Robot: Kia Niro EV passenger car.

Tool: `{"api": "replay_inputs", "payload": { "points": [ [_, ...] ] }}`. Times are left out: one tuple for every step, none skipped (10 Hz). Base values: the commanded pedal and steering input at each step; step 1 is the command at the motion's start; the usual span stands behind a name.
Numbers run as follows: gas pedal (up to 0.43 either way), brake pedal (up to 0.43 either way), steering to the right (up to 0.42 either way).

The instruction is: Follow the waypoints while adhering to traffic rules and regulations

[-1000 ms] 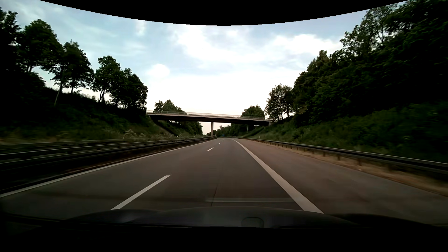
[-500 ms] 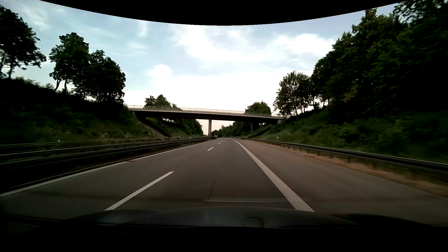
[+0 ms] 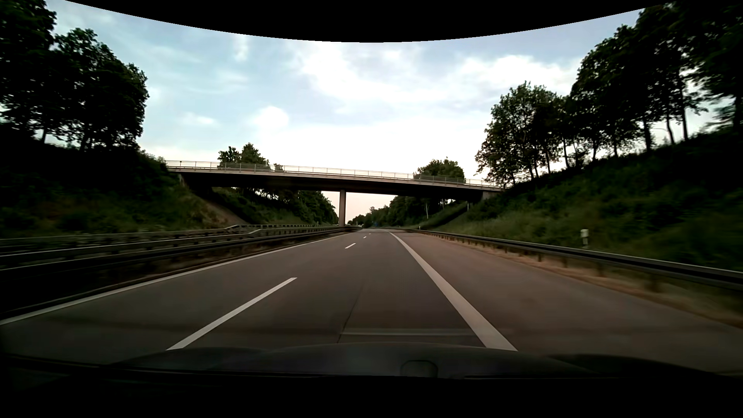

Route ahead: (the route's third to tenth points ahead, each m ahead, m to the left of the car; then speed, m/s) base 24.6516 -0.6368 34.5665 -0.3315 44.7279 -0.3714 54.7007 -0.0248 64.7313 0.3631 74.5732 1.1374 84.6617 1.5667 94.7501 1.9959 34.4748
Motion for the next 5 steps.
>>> {"api": "replay_inputs", "payload": {
  "points": [
    [0.358, 0.006, -0.006],
    [0.358, 0.006, -0.007],
    [0.358, 0.006, -0.007],
    [0.358, 0.006, -0.006],
    [0.358, 0.006, -0.007]
  ]
}}
